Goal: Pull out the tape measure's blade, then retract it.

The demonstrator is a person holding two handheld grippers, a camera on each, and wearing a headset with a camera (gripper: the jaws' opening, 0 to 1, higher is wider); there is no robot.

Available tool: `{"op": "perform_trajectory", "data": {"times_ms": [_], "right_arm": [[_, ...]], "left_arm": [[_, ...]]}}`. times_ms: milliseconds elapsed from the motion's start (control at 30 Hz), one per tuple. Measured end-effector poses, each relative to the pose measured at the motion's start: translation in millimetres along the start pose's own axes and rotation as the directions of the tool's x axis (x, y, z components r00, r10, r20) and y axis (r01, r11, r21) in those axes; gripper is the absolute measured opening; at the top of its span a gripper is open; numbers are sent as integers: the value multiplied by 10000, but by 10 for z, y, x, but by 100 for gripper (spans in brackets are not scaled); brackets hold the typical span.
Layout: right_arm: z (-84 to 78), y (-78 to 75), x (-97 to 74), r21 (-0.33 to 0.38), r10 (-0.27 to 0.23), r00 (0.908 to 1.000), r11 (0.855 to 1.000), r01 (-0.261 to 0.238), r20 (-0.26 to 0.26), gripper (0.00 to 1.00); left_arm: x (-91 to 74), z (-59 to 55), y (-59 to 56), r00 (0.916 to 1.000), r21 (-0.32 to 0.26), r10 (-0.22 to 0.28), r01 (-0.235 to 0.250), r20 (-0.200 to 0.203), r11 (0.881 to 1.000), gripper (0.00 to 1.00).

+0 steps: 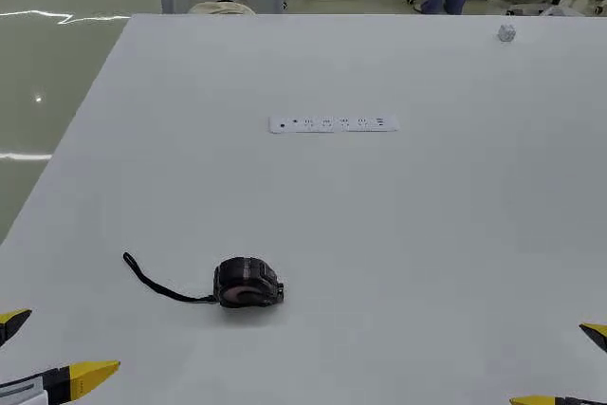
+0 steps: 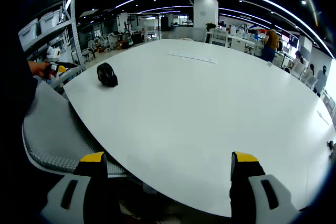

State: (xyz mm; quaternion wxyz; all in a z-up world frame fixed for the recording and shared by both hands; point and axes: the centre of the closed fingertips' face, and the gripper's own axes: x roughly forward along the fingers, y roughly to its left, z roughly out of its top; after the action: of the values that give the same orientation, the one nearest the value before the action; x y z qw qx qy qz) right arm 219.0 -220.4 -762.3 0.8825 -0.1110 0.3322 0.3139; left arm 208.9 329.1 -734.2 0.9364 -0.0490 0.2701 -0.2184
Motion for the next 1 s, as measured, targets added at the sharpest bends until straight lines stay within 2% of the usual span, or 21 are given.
{"op": "perform_trajectory", "data": {"times_ms": [500,667,833,967,1000], "right_arm": [[77,14,58,-139,131,9999,9998,-131,-46,100],[139,33,117,-286,285,9996,9992,-287,-57,100],[192,68,178,-477,475,9988,9977,-481,-124,100],[239,100,230,-720,694,9974,9949,-707,-204,100],[260,114,250,-808,793,9965,9934,-811,-246,100]], "left_arm": [[75,48,-43,9998,109,-182,183,-45,9998,100],[173,49,-108,9966,543,-616,645,-541,9964,100],[267,154,-149,9930,1005,-953,1020,-697,9897,100],[363,203,-174,9872,1321,-1211,1344,-1037,9821,100],[398,219,-201,9832,1444,-1363,1534,-1214,9776,100]]}}
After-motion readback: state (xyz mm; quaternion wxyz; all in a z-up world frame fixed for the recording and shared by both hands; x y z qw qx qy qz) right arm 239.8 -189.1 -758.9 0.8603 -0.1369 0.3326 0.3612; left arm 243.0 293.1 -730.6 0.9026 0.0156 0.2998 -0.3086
